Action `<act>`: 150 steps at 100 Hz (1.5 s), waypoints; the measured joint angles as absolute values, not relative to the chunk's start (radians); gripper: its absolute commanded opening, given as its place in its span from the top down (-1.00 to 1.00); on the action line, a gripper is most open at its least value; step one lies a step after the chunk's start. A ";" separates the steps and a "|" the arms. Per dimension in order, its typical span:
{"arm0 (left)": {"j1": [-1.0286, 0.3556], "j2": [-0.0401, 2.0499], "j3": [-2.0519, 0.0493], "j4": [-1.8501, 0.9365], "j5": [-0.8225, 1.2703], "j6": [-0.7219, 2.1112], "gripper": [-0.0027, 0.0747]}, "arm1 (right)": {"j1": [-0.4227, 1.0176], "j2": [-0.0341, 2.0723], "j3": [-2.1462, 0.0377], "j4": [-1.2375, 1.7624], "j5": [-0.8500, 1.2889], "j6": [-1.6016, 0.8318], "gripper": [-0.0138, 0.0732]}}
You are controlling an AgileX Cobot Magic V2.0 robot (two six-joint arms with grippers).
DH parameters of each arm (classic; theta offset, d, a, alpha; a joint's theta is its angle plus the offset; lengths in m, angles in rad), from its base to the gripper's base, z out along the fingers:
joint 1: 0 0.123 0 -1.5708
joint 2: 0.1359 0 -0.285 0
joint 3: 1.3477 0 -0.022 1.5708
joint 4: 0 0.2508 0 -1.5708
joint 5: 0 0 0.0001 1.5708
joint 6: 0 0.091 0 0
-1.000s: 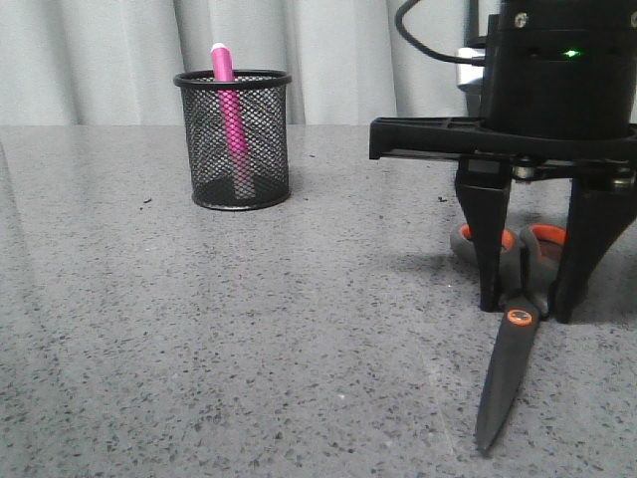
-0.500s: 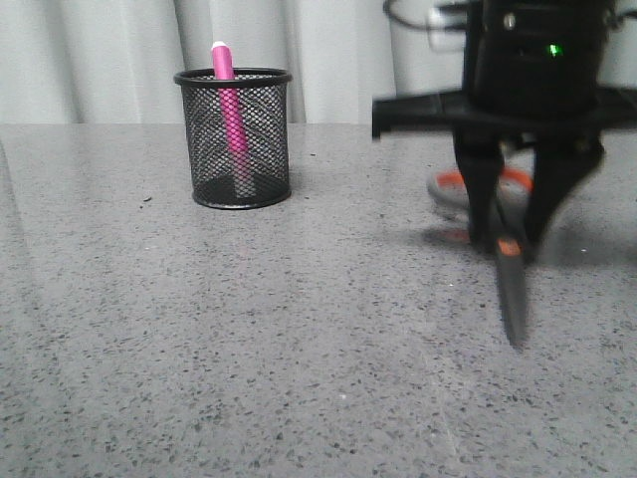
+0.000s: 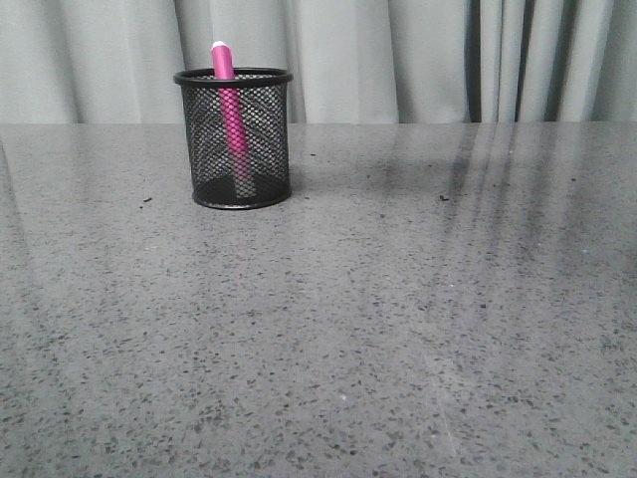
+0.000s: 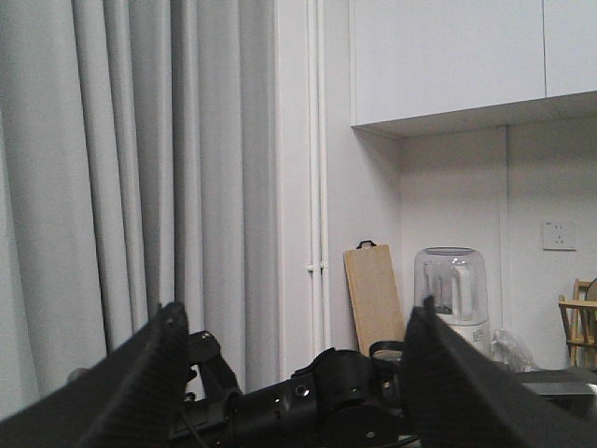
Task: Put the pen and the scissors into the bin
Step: 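Carry the scissors to the mesh cup and lower them in blades first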
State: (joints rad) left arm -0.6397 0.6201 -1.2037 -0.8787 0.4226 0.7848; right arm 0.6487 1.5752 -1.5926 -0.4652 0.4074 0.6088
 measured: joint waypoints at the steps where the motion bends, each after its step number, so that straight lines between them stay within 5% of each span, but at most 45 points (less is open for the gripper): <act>1: -0.640 0.620 -1.204 -0.879 0.425 0.785 -0.21 | 0.649 1.579 -1.593 -0.476 0.397 0.607 0.86; 56: -0.640 0.620 -1.204 -0.858 0.536 0.785 -0.21 | 0.635 1.869 -1.593 -0.623 0.095 0.603 0.86; 110: -0.640 0.620 -1.204 -0.827 0.568 0.785 -0.21 | 0.631 1.884 -1.442 -0.640 0.000 0.599 0.85; 121: -0.640 0.620 -1.204 -0.817 0.569 0.785 -0.21 | 0.631 1.884 -1.442 -0.642 0.000 0.599 0.66; 133: -0.640 0.620 -1.204 -0.807 0.569 0.785 -0.14 | 0.631 1.873 -1.437 -0.642 0.000 0.599 0.24; 150: -0.640 0.620 -1.204 -0.758 0.570 0.765 0.57 | 0.631 1.829 -1.425 -0.628 0.049 0.603 -0.25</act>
State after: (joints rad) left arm -0.6397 0.6201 -1.2037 -0.7577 0.5702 0.7652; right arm 0.6309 1.8287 -1.4246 -0.6277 0.0489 0.6029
